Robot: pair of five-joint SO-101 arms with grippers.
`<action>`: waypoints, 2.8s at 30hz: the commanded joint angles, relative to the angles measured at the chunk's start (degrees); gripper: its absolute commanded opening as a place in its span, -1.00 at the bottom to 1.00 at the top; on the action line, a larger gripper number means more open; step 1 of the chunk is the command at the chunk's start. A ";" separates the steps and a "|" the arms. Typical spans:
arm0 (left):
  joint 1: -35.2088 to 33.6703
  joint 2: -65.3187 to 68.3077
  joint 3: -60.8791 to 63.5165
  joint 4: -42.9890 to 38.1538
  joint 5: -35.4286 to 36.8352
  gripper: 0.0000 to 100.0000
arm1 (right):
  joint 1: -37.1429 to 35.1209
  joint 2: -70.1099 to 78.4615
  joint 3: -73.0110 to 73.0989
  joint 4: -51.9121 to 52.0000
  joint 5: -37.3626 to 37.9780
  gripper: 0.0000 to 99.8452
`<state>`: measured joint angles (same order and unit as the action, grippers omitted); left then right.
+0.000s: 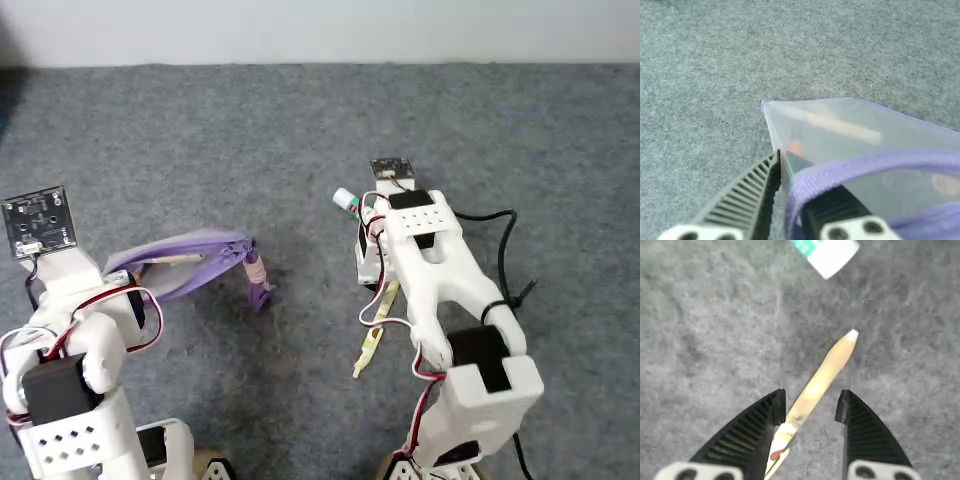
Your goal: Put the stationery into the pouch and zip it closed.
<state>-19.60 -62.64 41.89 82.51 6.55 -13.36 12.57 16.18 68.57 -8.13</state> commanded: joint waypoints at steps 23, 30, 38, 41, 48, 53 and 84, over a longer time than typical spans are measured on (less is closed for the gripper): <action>0.09 0.35 -0.13 -1.14 0.26 -0.98 | -1.54 -15.52 -6.33 14.02 -0.53 -0.98; 0.09 0.35 -0.04 -1.14 0.26 -0.98 | -7.16 -28.26 -6.33 20.88 -0.35 -0.98; 0.09 0.35 -0.04 -1.14 0.26 -0.98 | -15.69 -44.62 -6.42 22.73 -0.53 -0.98; 0.09 0.35 -0.13 -1.14 0.26 -0.98 | -20.62 -50.42 -6.42 20.09 -0.53 -0.98; 0.09 0.26 -0.22 -1.14 0.26 -0.98 | -30.55 -59.30 -6.24 5.49 -0.53 -0.98; 0.09 0.26 -0.31 -1.05 0.26 -0.98 | -35.74 -60.35 -6.24 -7.43 -0.18 -0.98; -0.18 0.26 -0.31 -0.97 0.26 -0.98 | -46.37 -54.99 26.20 -61.93 20.40 -0.94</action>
<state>-19.60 -62.64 41.98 82.51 6.55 -59.16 -42.29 42.46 7.03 11.03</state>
